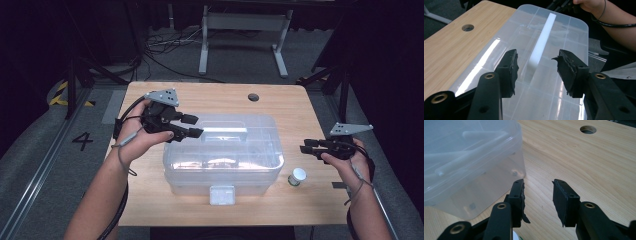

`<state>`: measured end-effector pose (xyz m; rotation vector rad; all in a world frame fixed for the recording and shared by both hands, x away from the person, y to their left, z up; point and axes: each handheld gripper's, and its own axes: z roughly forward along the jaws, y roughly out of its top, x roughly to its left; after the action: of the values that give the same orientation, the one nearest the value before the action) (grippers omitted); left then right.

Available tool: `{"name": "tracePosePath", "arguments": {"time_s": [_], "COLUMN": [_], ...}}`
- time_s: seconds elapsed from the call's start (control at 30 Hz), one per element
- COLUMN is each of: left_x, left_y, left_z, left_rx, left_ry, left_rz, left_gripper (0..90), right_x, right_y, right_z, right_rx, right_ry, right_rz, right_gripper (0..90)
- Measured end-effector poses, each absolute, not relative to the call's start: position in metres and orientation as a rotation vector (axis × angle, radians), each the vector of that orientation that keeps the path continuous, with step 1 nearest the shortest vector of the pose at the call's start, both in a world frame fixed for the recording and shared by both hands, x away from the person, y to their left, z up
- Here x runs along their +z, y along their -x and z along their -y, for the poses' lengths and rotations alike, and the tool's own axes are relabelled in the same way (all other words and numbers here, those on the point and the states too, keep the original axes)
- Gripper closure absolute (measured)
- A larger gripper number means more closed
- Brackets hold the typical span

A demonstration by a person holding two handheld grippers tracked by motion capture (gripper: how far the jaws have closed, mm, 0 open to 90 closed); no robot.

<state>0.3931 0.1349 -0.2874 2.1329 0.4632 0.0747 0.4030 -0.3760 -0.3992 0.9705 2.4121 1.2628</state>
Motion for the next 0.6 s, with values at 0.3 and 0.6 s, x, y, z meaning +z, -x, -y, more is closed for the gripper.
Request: {"name": "tracePosePath", "arguments": {"time_s": [0.3, 0.6], "left_x": [-0.303, -0.316], "left_y": [-0.399, -0.400], "left_z": [-0.119, -0.106], "left_rx": [0.072, 0.065], "left_ry": [-2.170, -2.231], "left_rz": [-0.485, -0.482], "left_gripper": [49.2, 50.6], "right_x": [-0.399, -0.399], "right_y": [-0.404, -0.403], "right_z": [0.375, 0.375], "right_rx": [1.273, 1.265], "right_ry": [-0.969, -0.984], "right_rz": [-2.412, -2.419], "right_gripper": [61.5, 61.6]}}
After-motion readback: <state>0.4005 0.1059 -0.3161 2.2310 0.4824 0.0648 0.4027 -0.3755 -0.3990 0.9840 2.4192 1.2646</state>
